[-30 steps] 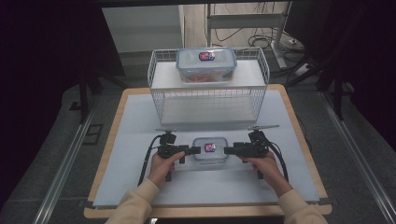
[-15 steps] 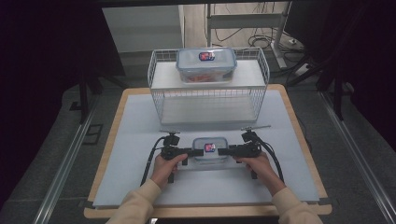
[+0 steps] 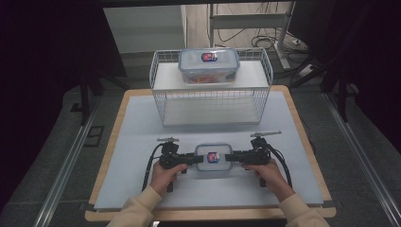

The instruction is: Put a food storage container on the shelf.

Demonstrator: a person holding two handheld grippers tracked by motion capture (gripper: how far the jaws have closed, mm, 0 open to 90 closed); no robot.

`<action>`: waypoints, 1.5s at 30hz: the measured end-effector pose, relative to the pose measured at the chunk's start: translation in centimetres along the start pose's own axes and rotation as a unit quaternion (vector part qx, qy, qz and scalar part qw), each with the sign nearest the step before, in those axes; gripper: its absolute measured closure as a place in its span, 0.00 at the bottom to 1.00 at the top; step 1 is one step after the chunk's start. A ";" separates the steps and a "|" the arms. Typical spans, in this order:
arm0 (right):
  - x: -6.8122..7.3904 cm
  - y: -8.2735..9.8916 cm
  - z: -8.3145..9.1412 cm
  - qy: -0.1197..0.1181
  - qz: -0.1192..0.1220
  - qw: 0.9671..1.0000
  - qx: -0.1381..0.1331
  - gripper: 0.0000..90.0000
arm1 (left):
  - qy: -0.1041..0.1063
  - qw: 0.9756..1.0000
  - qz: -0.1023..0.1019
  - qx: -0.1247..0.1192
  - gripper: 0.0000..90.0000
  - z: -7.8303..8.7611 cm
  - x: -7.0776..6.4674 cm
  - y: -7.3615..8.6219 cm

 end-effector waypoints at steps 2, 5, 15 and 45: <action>0.1 0.0 0.0 0.000 0.004 1.000 0.001 0.57 | 0.000 1.000 -0.005 0.000 0.56 0.1 0.0 0.1; 0.2 0.2 0.1 0.003 0.015 1.000 0.000 0.57 | 0.003 1.000 -0.006 -0.003 0.58 0.2 -0.1 0.1; 0.2 0.2 0.2 0.000 0.013 1.000 -0.004 0.58 | -0.001 1.000 -0.011 -0.005 0.58 0.3 -0.2 0.1; 3.0 -2.5 2.4 -0.007 0.046 0.997 -0.054 0.58 | -0.010 0.998 -0.048 -0.041 0.58 2.2 -2.3 -3.9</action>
Point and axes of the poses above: each handheld gripper's, and its own axes: z roughly backward along the jaws, y roughly out of its underside, x roughly to its left, the point moved 9 cm from there along -z, roughly forward along the jaws, and after that the axes turned 9 degrees about -z, right-handed, at the moved point
